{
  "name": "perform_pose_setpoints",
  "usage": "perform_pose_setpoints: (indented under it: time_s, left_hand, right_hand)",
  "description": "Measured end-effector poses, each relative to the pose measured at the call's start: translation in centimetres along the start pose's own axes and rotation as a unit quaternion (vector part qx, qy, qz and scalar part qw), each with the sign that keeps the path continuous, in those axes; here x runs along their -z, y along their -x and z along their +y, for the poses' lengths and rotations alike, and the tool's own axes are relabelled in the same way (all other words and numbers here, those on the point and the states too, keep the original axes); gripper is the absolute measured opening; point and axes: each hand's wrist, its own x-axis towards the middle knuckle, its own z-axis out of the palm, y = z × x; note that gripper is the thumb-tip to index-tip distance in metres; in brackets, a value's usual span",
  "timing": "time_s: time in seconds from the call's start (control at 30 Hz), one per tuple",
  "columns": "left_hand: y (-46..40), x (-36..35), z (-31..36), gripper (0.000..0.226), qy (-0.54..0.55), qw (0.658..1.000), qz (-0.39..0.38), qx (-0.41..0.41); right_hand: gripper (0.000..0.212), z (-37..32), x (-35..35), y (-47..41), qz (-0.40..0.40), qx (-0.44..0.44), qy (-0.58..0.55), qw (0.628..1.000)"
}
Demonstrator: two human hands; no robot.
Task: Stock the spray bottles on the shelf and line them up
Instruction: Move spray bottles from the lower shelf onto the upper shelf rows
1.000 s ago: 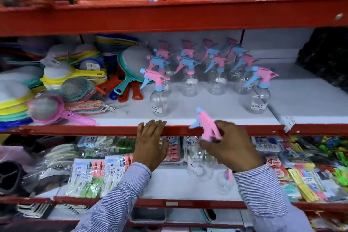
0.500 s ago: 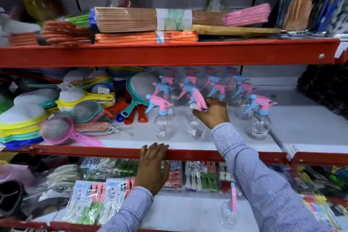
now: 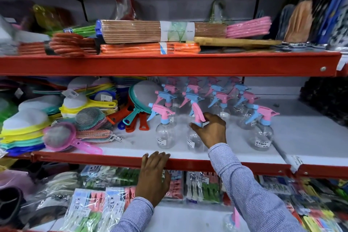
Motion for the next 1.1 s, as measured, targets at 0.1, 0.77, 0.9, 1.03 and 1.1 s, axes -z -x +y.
perform_pose_setpoints:
  time_s: [0.1,0.77,0.9,1.03,1.1]
  left_hand:
    - [0.0,0.0,0.0,0.052,0.001,1.000,0.002,0.002]
    - [-0.1,0.1,0.1,0.051,-0.003,1.000,0.008,-0.002]
    - [-0.3,0.0,0.4,0.053,-0.024,1.000,0.010,-0.001]
    - [-0.7,-0.2,1.6,0.057,-0.057,0.998,0.011,0.025]
    - [-0.7,-0.8,2.5,0.060,-0.063,0.998,0.000,0.021]
  right_hand:
    - [0.044,0.0,0.0,-0.2,-0.002,-0.020,-0.053,0.998]
    - [0.084,1.5,-0.2,-0.9,-0.033,-0.087,-0.158,0.983]
    - [0.071,1.6,2.7,0.9,-0.014,-0.026,-0.125,0.992]
    - [0.028,4.5,6.9,5.8,0.049,0.001,-0.095,0.994]
    - [0.015,7.4,8.2,9.1,0.077,-0.016,-0.087,0.993]
